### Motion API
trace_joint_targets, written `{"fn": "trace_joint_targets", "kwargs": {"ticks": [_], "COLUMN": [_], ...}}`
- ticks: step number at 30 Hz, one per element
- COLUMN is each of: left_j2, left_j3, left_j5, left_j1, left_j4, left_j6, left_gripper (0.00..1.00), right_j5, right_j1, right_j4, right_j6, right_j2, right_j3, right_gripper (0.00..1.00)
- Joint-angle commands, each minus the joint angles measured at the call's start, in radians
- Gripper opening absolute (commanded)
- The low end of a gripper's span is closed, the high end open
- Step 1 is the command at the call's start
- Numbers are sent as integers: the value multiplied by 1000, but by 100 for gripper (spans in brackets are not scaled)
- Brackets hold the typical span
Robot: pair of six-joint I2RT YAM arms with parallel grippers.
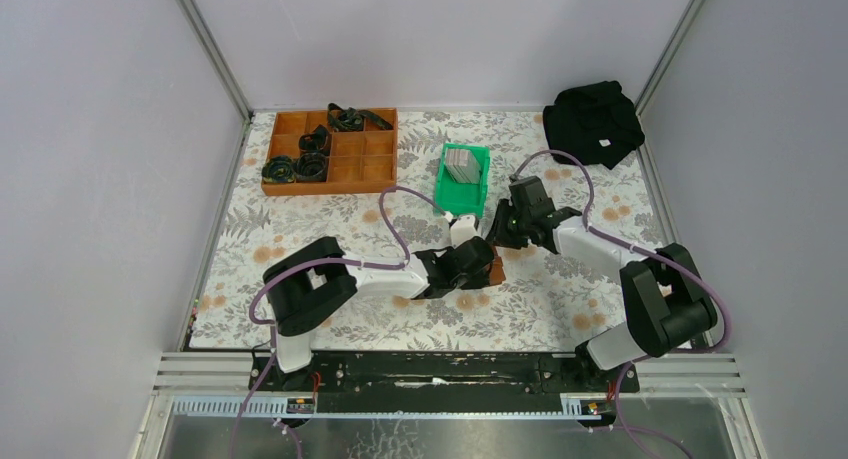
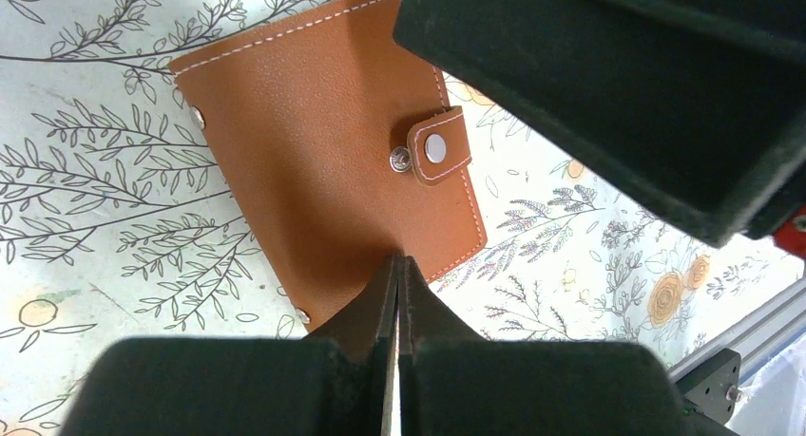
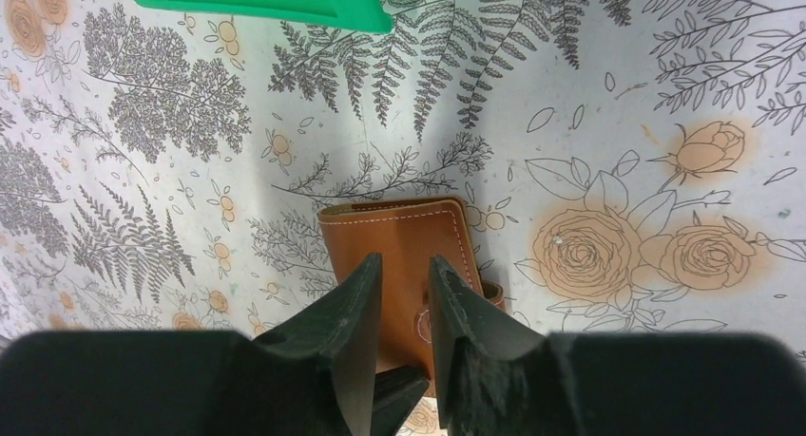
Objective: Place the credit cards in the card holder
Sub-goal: Close the card holder at the center of the board.
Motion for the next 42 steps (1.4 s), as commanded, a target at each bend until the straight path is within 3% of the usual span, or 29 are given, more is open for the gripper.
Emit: {"fn": "trace_joint_targets", "kwargs": {"ticks": [1, 18, 42], "left_j2": [49, 9, 8], "left_j3": [-79, -176, -236], "left_j5": [-1, 51, 111], "left_j1": [16, 30, 62], "left_j4": [-157, -9, 92], "left_j6": [45, 33, 35], "left_gripper": [0, 0, 0], "right_j5": [47, 219, 330], "right_j1": [3, 141, 214], "right_j4": [-56, -213, -287], "right_j6": [-48, -97, -96], "right_j2": [-44, -38, 79], "right_j3": [47, 109, 173], "right_gripper": [32, 33, 33]}}
